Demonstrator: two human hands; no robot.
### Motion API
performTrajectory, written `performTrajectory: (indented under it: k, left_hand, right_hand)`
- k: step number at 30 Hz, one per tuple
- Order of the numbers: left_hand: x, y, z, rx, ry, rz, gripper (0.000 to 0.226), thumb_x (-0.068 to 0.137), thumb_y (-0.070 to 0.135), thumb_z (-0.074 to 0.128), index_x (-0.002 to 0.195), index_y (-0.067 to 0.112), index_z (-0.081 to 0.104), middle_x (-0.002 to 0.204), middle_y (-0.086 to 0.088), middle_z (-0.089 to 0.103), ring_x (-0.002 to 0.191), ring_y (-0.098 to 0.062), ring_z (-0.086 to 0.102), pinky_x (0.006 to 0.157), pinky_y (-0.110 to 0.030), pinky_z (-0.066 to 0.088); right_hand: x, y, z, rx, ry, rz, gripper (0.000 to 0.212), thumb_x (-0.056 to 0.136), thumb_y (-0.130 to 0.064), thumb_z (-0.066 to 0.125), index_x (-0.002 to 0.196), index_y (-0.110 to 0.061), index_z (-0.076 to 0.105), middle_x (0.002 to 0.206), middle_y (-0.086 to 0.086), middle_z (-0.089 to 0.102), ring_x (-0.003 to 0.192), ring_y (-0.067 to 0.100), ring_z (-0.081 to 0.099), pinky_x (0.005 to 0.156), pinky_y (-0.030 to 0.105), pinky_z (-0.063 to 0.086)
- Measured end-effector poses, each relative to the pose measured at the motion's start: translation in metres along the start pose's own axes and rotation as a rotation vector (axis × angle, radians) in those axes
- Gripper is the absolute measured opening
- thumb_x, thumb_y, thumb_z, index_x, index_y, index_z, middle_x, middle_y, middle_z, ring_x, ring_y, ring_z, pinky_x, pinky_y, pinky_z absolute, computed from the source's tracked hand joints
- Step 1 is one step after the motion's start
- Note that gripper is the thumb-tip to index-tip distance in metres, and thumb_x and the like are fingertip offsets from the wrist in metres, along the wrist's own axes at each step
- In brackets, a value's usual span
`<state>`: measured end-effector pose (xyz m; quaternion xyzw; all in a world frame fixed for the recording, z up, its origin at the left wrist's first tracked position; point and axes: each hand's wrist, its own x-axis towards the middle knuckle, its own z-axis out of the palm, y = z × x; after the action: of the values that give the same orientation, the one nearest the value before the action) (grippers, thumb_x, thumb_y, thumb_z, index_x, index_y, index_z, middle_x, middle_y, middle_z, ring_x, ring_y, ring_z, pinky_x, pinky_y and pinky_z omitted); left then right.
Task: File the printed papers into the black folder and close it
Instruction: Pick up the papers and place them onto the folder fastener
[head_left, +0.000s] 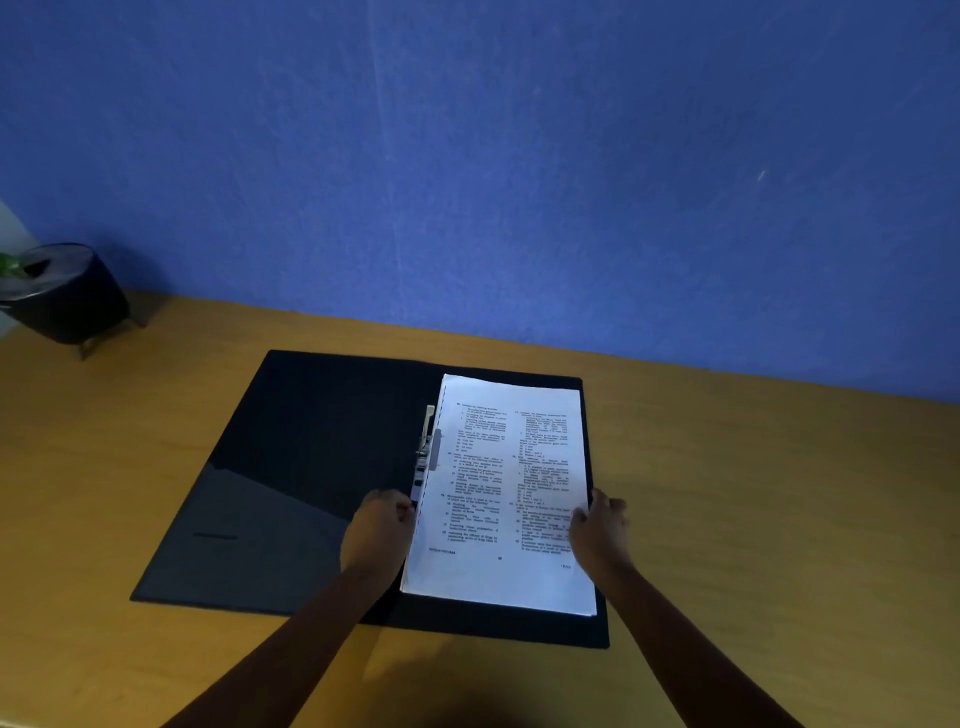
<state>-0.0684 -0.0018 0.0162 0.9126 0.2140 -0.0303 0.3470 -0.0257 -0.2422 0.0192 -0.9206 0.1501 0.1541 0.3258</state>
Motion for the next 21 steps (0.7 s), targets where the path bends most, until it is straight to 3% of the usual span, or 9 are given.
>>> performTrajectory:
  k: [3,6,9,12,17,21]
  left_hand:
    - [-0.001,-0.006,0.001,0.034,0.006,0.045,0.019,0.091,0.015,0.052,0.105,0.01,0.063,0.108,-0.007,0.056,0.087,-0.017,0.058,0.071,-0.027,0.046]
    - [0.003,-0.016,0.001,0.139,0.049,0.151,0.029,0.092,0.016,0.05,0.12,0.011,0.057,0.122,-0.008,0.054,0.113,-0.024,0.05,0.091,-0.033,0.046]
    - [0.01,-0.029,-0.002,0.297,-0.027,0.23,0.045,0.096,0.017,0.042,0.14,0.015,0.037,0.15,-0.003,0.035,0.142,-0.023,0.023,0.115,-0.037,0.024]
    - [0.013,-0.038,-0.002,0.354,-0.136,0.249,0.05,0.098,0.012,0.033,0.146,0.018,0.019,0.158,0.003,0.013,0.146,-0.019,0.004,0.118,-0.034,0.008]
    - [0.017,-0.035,0.004,0.303,-0.186,0.268,0.055,0.096,0.003,0.03,0.147,0.017,0.015,0.158,0.004,0.007,0.146,-0.015,0.001,0.117,-0.028,0.005]
    - [0.015,-0.023,0.015,0.276,-0.219,0.31,0.057,0.095,0.002,0.03,0.148,0.018,0.014,0.158,0.006,0.006,0.146,-0.014,0.0,0.117,-0.027,0.005]
  right_hand:
    - [0.001,-0.001,0.0,-0.05,0.01,-0.044,0.043,0.097,-0.01,0.036,0.139,-0.001,0.034,0.138,0.021,0.033,0.128,0.033,0.034,0.107,0.04,0.034]
    - [0.005,-0.002,-0.003,-0.056,-0.007,-0.06,0.041,0.097,-0.006,0.033,0.138,-0.001,0.037,0.137,0.02,0.038,0.125,0.032,0.039,0.105,0.037,0.036]
    - [0.009,-0.002,-0.006,-0.051,-0.023,-0.041,0.041,0.095,-0.004,0.035,0.136,-0.003,0.039,0.137,0.02,0.041,0.124,0.032,0.04,0.102,0.035,0.036]
    - [0.012,-0.002,-0.008,0.016,-0.043,0.015,0.044,0.092,-0.005,0.038,0.136,-0.007,0.04,0.138,0.021,0.039,0.124,0.035,0.04,0.101,0.038,0.036]
    - [0.013,0.001,-0.017,-0.037,-0.062,-0.01,0.044,0.093,0.0,0.033,0.136,-0.004,0.04,0.139,0.02,0.04,0.124,0.034,0.042,0.104,0.04,0.04]
    - [0.018,0.011,-0.031,-0.008,0.014,0.05,0.044,0.092,0.003,0.032,0.133,-0.003,0.043,0.134,0.021,0.043,0.117,0.037,0.048,0.098,0.045,0.047]
